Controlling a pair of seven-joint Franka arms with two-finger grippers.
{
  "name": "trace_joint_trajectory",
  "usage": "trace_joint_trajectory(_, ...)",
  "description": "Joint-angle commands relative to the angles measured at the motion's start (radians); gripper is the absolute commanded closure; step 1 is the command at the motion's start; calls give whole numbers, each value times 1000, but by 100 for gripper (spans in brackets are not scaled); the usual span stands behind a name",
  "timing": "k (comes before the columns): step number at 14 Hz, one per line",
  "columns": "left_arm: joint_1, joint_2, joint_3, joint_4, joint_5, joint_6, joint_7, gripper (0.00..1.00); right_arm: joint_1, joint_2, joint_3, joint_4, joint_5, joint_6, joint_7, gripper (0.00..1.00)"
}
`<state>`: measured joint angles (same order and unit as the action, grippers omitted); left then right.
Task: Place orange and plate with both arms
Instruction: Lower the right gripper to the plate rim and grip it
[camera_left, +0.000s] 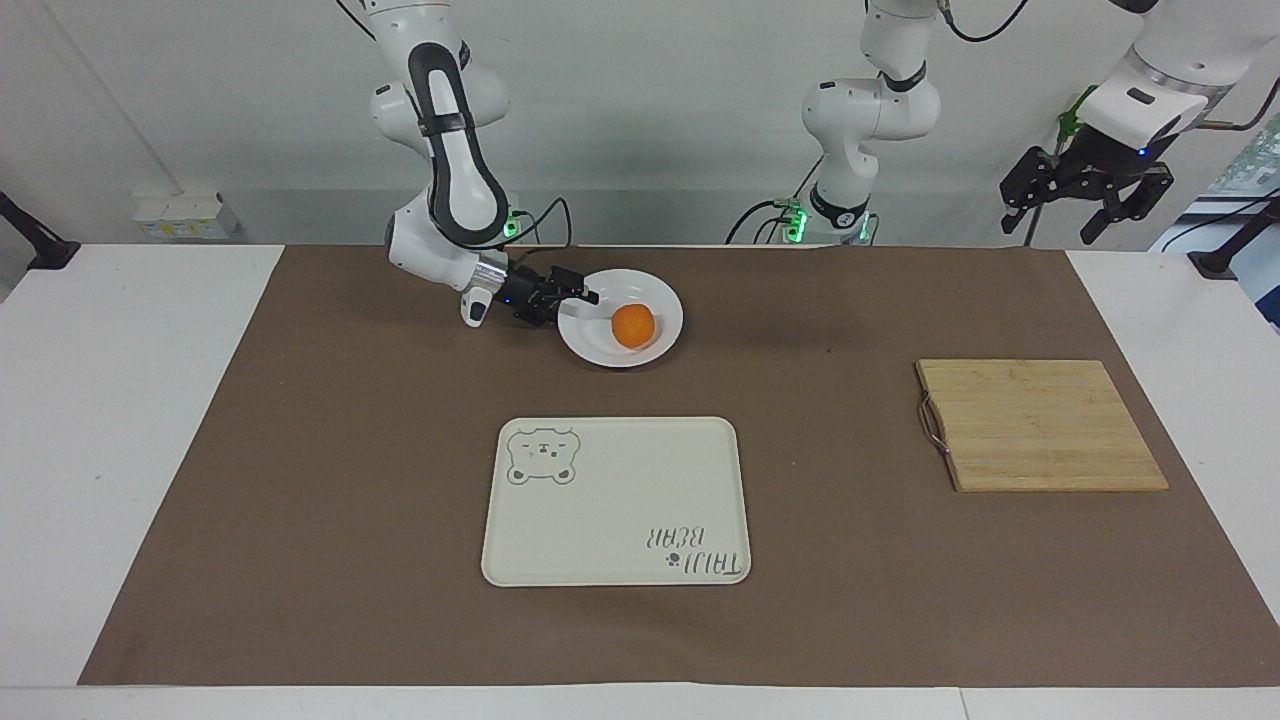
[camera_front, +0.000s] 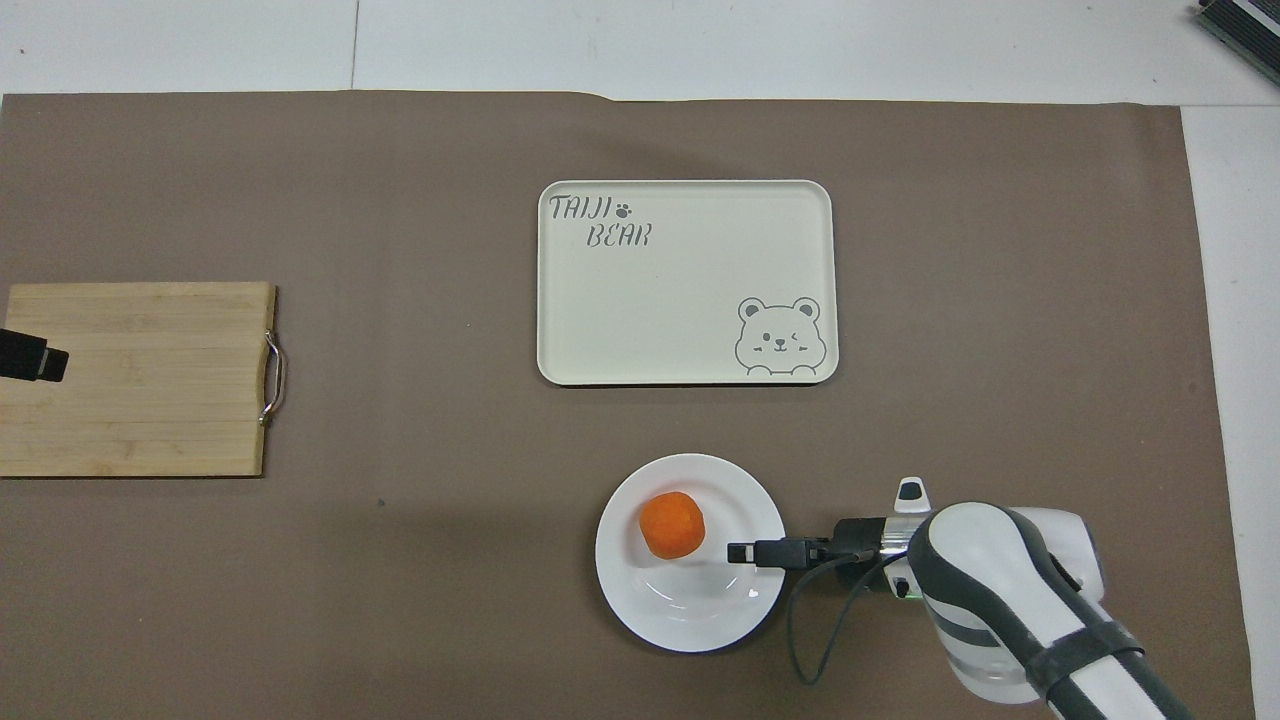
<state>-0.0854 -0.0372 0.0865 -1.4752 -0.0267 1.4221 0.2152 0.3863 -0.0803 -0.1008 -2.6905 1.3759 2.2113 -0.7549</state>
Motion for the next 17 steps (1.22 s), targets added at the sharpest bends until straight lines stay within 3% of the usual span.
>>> trace_joint_trajectory(1, -5, -26, 1, -31, 17, 17, -13, 0, 6, -19, 0, -15, 32, 15, -1, 82)
trace_joint_trajectory(2, -5, -26, 1, -31, 16, 17, -13, 0, 6, -18, 0, -14, 32, 15, 0, 98)
trace_joint_trajectory(3, -5, -26, 1, -31, 17, 17, -13, 0, 5, -16, 0, -11, 34, 11, 0, 100)
trace_joint_trajectory(9, -5, -26, 1, -31, 17, 17, -11, 0, -15, 7, -2, 26, 32, -8, -93, 100)
trace_joint_trajectory(17, -5, -26, 1, -31, 17, 17, -13, 0, -168, 63, -2, 147, 34, -191, -130, 100)
